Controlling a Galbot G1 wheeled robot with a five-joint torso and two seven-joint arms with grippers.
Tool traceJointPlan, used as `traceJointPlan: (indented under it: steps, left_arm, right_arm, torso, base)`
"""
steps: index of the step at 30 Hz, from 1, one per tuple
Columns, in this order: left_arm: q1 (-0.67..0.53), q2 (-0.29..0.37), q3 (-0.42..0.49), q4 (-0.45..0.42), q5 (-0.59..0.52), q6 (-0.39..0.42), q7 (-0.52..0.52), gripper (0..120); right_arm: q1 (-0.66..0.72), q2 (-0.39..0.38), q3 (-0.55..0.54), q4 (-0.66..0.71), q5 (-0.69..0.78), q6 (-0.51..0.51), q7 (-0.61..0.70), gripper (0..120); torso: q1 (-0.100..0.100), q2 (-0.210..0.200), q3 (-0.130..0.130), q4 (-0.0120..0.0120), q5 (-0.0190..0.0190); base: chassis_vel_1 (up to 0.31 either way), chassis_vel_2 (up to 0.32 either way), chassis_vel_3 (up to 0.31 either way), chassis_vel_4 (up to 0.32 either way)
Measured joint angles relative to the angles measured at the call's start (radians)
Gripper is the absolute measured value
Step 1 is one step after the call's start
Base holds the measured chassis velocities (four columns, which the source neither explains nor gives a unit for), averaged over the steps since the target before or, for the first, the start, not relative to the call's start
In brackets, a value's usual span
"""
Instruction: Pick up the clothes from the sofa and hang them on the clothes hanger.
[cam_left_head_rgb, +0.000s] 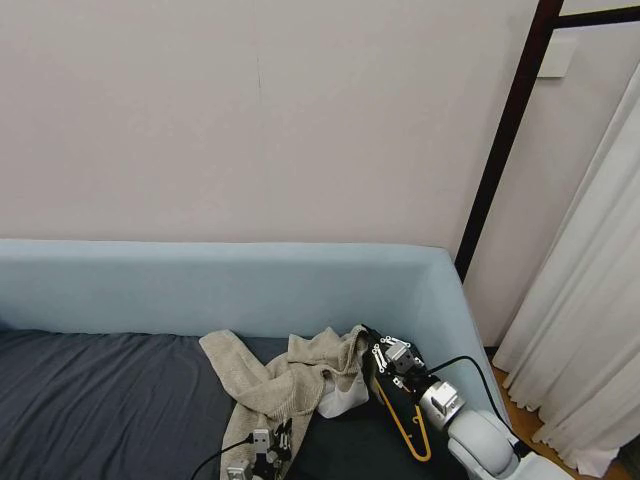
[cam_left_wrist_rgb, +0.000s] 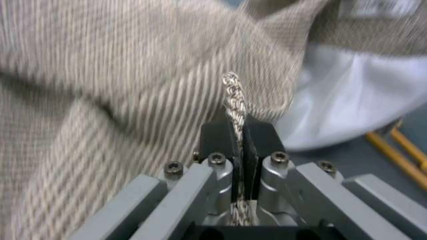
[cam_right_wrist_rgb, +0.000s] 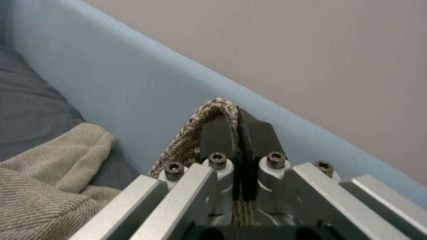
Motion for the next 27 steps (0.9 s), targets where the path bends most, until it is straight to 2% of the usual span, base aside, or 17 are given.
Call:
traceJointPlan:
  steps: [4, 5, 6, 9, 10, 11, 12, 14, 15, 16, 17, 18, 19, 21, 23, 27]
  left_arm:
    - [0.003, 0.046, -0.032, -0.136, -0.003, -0.038, -0.003, 0]
    - [-0.001, 0.087, -0.05, -0.221, -0.004, -0.057, -0.007, 0]
    - [-0.001, 0.087, -0.05, -0.221, -0.004, -0.057, -0.007, 0]
    - [-0.032, 0.178, -0.085, -0.353, -0.026, -0.076, -0.028, 0]
    - [-0.044, 0.205, -0.093, -0.384, -0.036, -0.078, -0.032, 0]
    - [-0.044, 0.205, -0.093, -0.384, -0.036, -0.078, -0.032, 0]
    - [-0.08, 0.289, -0.122, -0.461, -0.07, -0.079, -0.041, 0]
    - [-0.105, 0.338, -0.139, -0.497, -0.091, -0.079, -0.048, 0]
    - [-0.16, 0.424, -0.171, -0.549, -0.13, -0.078, -0.056, 0]
    - [-0.16, 0.424, -0.171, -0.549, -0.13, -0.078, -0.056, 0]
    - [-0.18, 0.457, -0.185, -0.563, -0.146, -0.075, -0.059, 0]
    - [-0.227, 0.529, -0.217, -0.585, -0.184, -0.067, -0.065, 0]
    - [-0.25, 0.567, -0.238, -0.593, -0.205, -0.063, -0.067, 0]
    - [-0.256, 0.577, -0.245, -0.596, -0.211, -0.061, -0.068, 0]
    - [-0.268, 0.628, -0.304, -0.622, -0.246, -0.053, -0.069, 0]
    - [-0.223, 0.637, -0.37, -0.658, -0.237, -0.045, -0.069, 0]
  right_arm:
    - [0.01, -0.012, 0.032, 0.032, 0.061, -0.02, 0.027, 0]
    - [0.018, -0.036, 0.048, 0.063, 0.119, -0.05, 0.036, 0]
    - [0.018, -0.036, 0.048, 0.063, 0.119, -0.05, 0.036, 0]
    - [0.026, -0.084, 0.069, 0.124, 0.197, -0.105, 0.047, 0]
    - [0.03, -0.097, 0.073, 0.14, 0.218, -0.121, 0.05, 0]
    - [0.03, -0.097, 0.073, 0.14, 0.218, -0.121, 0.05, 0]
    - [0.044, -0.127, 0.09, 0.182, 0.271, -0.176, 0.061, 0]
    - [0.058, -0.143, 0.108, 0.207, 0.302, -0.225, 0.069, 0]
    - [0.09, -0.168, 0.136, 0.244, 0.35, -0.314, 0.083, 0]
    - [0.09, -0.168, 0.136, 0.244, 0.35, -0.314, 0.083, 0]
    - [0.105, -0.176, 0.143, 0.255, 0.364, -0.338, 0.091, 0]
    - [0.148, -0.195, 0.159, 0.277, 0.402, -0.395, 0.117, 0]
    - [0.177, -0.207, 0.17, 0.293, 0.426, -0.43, 0.133, 0]
    - [0.183, -0.209, 0.173, 0.296, 0.431, -0.437, 0.137, 0]
    - [0.228, -0.224, 0.197, 0.336, 0.48, -0.481, 0.176, 0]
    - [0.239, -0.237, 0.231, 0.38, 0.482, -0.516, 0.206, 0]
  torso:
    - [0.0, 0.0, 0.0, 0.0, 0.0]
    - [0.0, 0.0, 0.0, 0.0001, -0.0001]
    - [0.0, 0.0, 0.0, 0.0001, -0.0001]
    - [0.0, 0.0, 0.0, 0.0003, -0.0001]
    - [0.0, 0.0, 0.0, -0.0001, -0.0001]
    - [0.0, 0.0, 0.0, -0.0001, -0.0001]
    - [0.0, 0.0, 0.0, -0.0002, -0.0003]
    - [0.0, 0.0, 0.0, -0.0003, 0.0]
    - [0.0, 0.0, 0.0, 0.0, 0.0]
    - [0.0, 0.0, 0.0, 0.0, 0.0]
    - [0.0, 0.0, 0.0, -0.0001, 0.0001]
    - [0.0, 0.0, 0.0, -0.0001, 0.0]
    - [0.0, 0.0, 0.0, 0.0, 0.0]
    - [0.0, 0.0, 0.0, 0.0, 0.0]
    - [0.0, 0.0, 0.0, 0.0001, -0.0001]
    - [0.0, 0.0, 0.0, 0.0001, 0.0]
  base:
    - [0.0, 0.0, 0.0, 0.0]
    - [0.0, 0.0, 0.0, 0.0]
    - [0.0, 0.0, 0.0, 0.0]
    - [0.0, 0.0, 0.0, 0.0]
    - [0.0, 0.0, 0.0, 0.0]
    - [0.0, 0.0, 0.0, 0.0]
    - [0.0, 0.0, 0.0, 0.0]
    - [0.0, 0.0, 0.0, 0.0]
    - [0.0, 0.0, 0.0, 0.0]
    - [0.0, 0.0, 0.0, 0.0]
    - [0.0, 0.0, 0.0, 0.0]
    - [0.0, 0.0, 0.0, 0.0]
    - [0.0, 0.0, 0.0, 0.0]
    - [0.0, 0.0, 0.0, 0.0]
    - [0.0, 0.0, 0.0, 0.0]
    - [0.0, 0.0, 0.0, 0.0]
